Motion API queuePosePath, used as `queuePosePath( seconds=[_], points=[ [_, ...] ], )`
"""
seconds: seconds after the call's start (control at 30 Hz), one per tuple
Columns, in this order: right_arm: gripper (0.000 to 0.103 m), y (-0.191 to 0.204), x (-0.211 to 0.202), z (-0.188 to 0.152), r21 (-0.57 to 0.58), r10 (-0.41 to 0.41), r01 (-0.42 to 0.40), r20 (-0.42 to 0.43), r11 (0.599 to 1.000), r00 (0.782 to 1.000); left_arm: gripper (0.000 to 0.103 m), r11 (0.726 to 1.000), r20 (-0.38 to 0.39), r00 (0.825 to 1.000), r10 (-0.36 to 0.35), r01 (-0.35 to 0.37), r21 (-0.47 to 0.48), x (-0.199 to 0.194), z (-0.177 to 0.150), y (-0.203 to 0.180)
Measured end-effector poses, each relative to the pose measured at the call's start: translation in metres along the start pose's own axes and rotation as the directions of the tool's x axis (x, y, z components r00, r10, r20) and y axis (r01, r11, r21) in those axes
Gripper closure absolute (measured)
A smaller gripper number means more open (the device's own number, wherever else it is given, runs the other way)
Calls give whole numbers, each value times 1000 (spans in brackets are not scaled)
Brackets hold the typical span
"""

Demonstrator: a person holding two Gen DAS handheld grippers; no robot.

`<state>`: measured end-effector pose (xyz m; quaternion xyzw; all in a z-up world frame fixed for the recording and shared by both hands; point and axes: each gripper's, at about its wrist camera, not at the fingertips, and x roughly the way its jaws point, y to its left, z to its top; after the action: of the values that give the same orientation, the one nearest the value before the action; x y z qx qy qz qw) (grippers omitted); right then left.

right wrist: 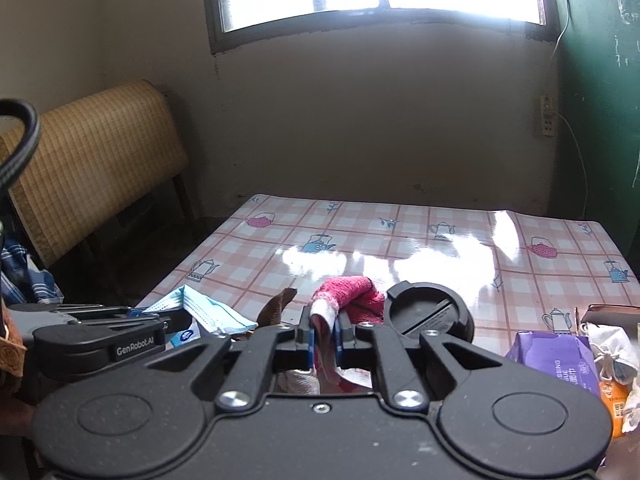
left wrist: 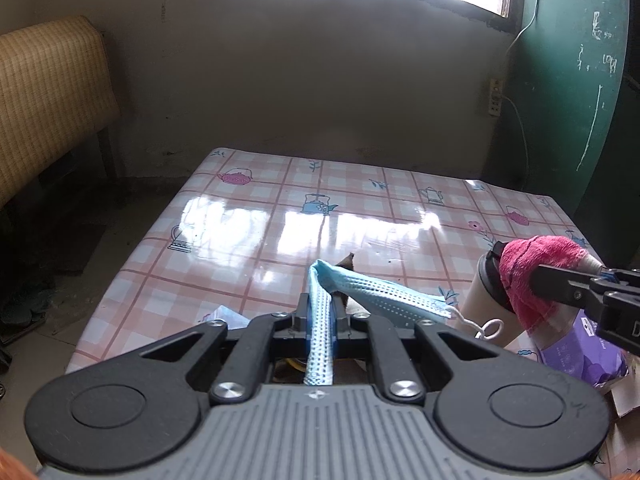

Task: Organize soft objects
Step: 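Carry the face mask and pink towel in both tools to the cardboard box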

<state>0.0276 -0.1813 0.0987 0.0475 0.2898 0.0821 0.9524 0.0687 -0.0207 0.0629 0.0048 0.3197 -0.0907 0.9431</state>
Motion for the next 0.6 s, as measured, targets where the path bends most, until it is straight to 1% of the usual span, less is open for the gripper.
queuePosePath(
  seconds=[0.6],
  points=[
    [91, -23, -7, 4, 35, -35, 35, 16, 999, 999, 91, 999, 9, 999, -32, 31, 38, 1, 7, -23]
  ],
)
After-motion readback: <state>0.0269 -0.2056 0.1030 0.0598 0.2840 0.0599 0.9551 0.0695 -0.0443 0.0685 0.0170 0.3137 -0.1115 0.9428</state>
